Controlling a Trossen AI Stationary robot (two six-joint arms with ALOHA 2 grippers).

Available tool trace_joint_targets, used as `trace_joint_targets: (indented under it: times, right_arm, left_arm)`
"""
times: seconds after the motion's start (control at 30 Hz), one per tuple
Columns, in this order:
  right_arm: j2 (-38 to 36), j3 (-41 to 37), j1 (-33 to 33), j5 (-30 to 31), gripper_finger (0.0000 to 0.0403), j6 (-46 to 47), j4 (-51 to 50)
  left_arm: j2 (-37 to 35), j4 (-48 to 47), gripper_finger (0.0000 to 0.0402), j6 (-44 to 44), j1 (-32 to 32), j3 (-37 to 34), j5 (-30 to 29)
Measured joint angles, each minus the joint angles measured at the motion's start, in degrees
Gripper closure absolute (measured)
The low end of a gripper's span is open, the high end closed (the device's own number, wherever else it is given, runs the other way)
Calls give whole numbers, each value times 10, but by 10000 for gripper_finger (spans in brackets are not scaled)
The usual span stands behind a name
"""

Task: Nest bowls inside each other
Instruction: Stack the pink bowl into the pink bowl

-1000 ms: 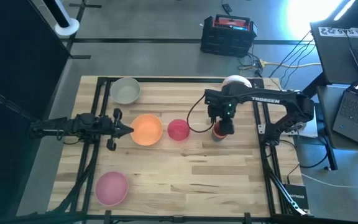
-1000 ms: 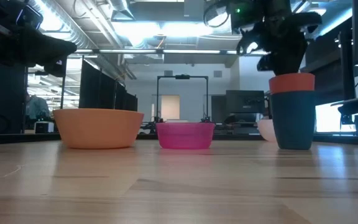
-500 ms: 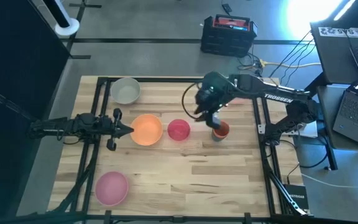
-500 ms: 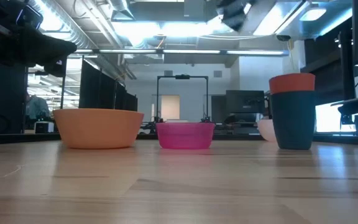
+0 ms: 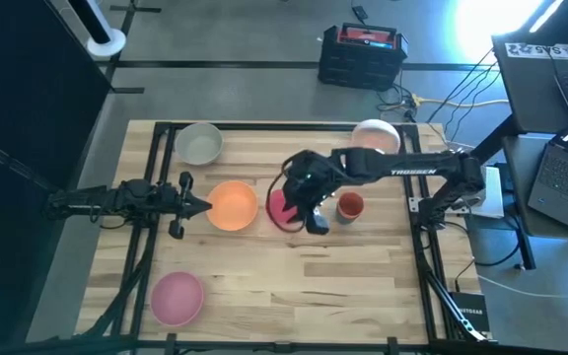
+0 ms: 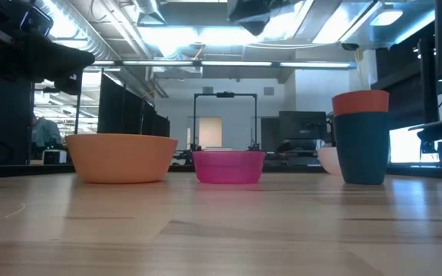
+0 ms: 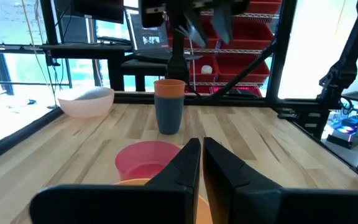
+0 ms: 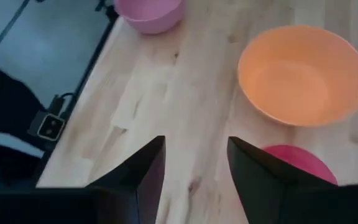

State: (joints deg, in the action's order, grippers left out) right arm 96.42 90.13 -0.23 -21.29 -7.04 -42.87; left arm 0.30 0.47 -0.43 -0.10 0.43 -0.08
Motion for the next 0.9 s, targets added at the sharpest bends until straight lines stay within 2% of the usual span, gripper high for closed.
trace_joint_targets:
  times: [0.13,0.9]
  right_arm:
    - [27,0,0,34,244,-18,-27]
    - [206,9,-13,87,244,-39,-64]
  left_arm:
    - [0,0,400,0,0,0,0]
    - [0,0,400,0,0,0,0]
